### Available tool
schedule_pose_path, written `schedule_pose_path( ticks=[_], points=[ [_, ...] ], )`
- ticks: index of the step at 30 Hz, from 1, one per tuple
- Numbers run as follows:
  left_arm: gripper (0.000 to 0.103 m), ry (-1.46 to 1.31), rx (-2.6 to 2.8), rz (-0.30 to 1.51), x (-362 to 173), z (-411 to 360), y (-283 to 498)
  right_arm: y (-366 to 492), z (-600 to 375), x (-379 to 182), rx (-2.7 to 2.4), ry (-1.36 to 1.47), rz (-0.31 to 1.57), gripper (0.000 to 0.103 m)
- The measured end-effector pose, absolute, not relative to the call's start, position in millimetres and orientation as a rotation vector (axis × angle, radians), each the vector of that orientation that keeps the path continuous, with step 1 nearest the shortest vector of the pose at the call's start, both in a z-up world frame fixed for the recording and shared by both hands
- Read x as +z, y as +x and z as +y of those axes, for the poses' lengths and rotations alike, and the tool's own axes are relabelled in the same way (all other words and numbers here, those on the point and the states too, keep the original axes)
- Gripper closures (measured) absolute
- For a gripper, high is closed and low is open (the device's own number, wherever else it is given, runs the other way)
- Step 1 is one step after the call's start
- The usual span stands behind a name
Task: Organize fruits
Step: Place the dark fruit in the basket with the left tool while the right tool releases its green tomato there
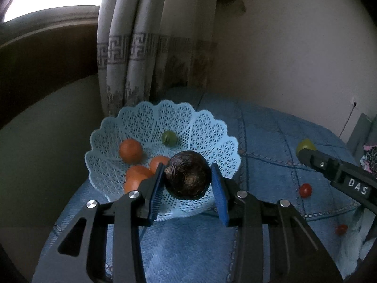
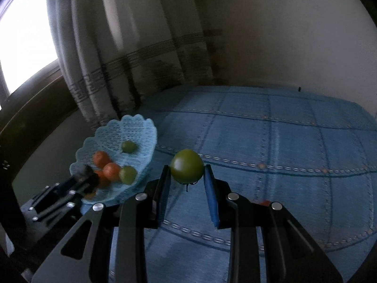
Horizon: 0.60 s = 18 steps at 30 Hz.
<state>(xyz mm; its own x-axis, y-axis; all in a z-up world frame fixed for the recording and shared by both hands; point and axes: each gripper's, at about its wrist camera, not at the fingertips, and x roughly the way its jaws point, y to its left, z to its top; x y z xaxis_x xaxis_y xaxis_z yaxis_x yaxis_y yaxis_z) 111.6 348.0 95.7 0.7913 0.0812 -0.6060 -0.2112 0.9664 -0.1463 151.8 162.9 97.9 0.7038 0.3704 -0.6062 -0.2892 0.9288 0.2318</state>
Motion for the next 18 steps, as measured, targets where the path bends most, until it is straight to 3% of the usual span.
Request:
schedule_pose_path(
  ticks=[2,18],
  points=[
    [0.024,-0.225,0.190,0.613,98.4,355.6,109.5,153.4,172.3,98.8,0.382,0.122,0.698,0.074],
    [0.022,-0.299,0.327,0.565,111.4,403.3,95.8,171.7,238.9,97.4,0.476,0.097,0.715,0.073]
  ],
)
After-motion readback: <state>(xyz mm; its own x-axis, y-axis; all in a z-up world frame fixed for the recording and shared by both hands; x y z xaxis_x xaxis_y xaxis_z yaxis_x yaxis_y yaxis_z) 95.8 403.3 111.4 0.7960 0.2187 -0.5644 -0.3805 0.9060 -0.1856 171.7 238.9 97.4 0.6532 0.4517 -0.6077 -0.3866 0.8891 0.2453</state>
